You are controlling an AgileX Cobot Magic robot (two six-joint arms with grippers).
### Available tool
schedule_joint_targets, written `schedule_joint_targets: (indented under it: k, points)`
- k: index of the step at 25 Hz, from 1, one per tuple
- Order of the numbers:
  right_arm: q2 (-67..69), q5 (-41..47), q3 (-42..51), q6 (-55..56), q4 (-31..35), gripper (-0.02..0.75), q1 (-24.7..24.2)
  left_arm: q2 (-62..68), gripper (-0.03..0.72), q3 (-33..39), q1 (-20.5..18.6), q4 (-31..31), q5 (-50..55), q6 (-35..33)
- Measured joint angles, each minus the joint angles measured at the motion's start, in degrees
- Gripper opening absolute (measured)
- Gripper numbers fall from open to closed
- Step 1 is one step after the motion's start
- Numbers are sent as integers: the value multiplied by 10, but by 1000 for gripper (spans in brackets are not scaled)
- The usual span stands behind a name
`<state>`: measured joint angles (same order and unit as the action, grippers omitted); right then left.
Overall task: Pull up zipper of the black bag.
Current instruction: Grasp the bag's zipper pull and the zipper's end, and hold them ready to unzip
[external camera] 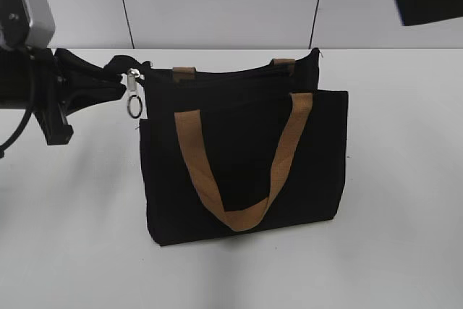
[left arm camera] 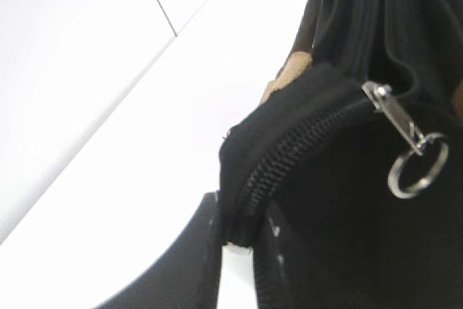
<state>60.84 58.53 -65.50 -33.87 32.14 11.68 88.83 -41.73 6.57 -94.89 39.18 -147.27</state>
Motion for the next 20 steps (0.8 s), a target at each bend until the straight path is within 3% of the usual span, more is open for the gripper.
schedule_joint_targets:
  k: [10,14,20]
  points:
    - [156,-129,-16,71,-1,469,198,-85,78,0,0,41,-20,56]
    - [219,-204,-16,88,-1,461,249,-86,78,0,0,42,-21,63]
    - [289,-289,-16,91,29,368,299,-86,78,0,0,42,-21,67]
